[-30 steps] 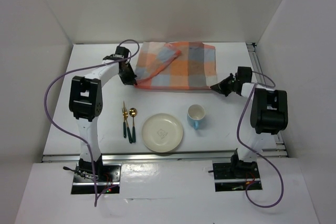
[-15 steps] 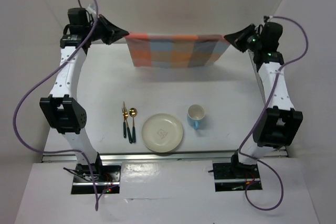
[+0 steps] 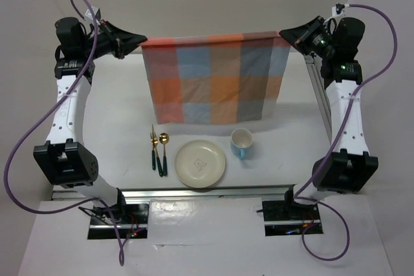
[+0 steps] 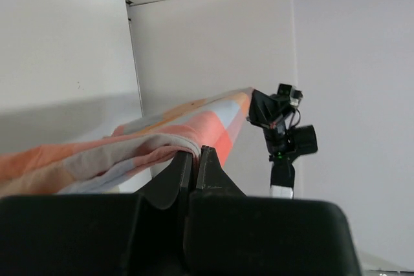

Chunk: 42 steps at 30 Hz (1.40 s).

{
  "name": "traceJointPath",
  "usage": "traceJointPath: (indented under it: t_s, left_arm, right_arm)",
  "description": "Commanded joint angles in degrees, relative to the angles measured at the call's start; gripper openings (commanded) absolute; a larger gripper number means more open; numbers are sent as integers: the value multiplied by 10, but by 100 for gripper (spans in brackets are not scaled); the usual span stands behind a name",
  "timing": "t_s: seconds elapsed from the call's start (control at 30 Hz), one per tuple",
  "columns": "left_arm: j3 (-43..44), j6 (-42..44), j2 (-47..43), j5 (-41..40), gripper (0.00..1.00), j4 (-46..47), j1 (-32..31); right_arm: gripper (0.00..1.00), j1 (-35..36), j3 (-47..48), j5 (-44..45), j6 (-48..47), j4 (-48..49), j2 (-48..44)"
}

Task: Set the dinner table for one person

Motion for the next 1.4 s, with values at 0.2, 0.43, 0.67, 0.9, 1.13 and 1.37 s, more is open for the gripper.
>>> traceJointPath:
  t_s: [0.2,0.43,0.67,0.9,1.13,1.37]
  left_arm:
    - [89,-15,114,-25,0,48,29]
    - [296,-29,277,6,0,67,29]
    - [271,-16,281,13,0,81,36]
    - [-41,107,137,-15,0,30,46]
    - [-262,241,72,-97,100,-123,70]
    - [-160,311,45,-233,92,-236,70]
  right_arm:
    - [0,-21,140,19,-5,22,189]
    - [0,-21,283,7,14,54,296]
    - [0,-16,188,-10,3,90,267]
    - [0,13,-97,-15,-24,132,158]
    - [90,69,-300,-1,-87,65,70]
    - [98,81,-330,146,-137,-34,2]
